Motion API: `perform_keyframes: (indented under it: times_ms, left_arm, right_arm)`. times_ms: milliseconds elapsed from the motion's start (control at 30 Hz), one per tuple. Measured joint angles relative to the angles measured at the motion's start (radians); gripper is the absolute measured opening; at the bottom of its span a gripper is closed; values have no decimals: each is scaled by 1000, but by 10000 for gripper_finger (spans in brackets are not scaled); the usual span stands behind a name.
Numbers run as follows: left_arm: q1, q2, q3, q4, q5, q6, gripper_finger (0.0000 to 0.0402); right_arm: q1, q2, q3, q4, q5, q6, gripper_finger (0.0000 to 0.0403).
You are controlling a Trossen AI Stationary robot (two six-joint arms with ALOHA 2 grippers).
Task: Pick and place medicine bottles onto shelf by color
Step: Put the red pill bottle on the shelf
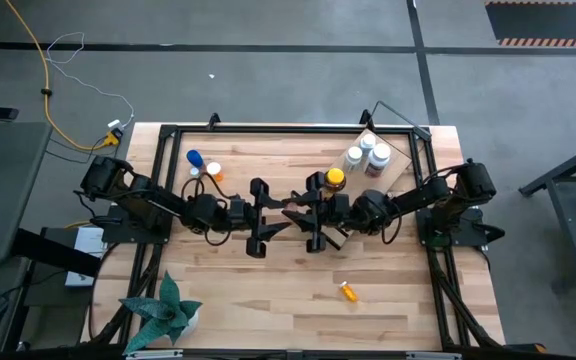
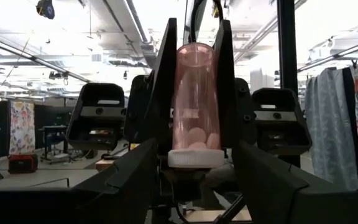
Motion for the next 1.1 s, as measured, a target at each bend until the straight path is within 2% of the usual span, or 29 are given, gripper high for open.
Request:
perform_keyframes:
  times_ms: [300,700,967,1100]
  left_arm:
    - [0,0,0,-1,-2,-22,194]
    - [0,0,0,-3,0,-22,96]
    - [0,0,0,-7,0,-23,115]
    - [0,0,0,-8,0,-22,111]
  right_arm:
    - [0,0,1,-30,6,21,94]
    - [0,0,1,-43,7,20,94]
    - [0,0,1,-44,7,25,94]
    - [0,0,1,-45,7,26,95]
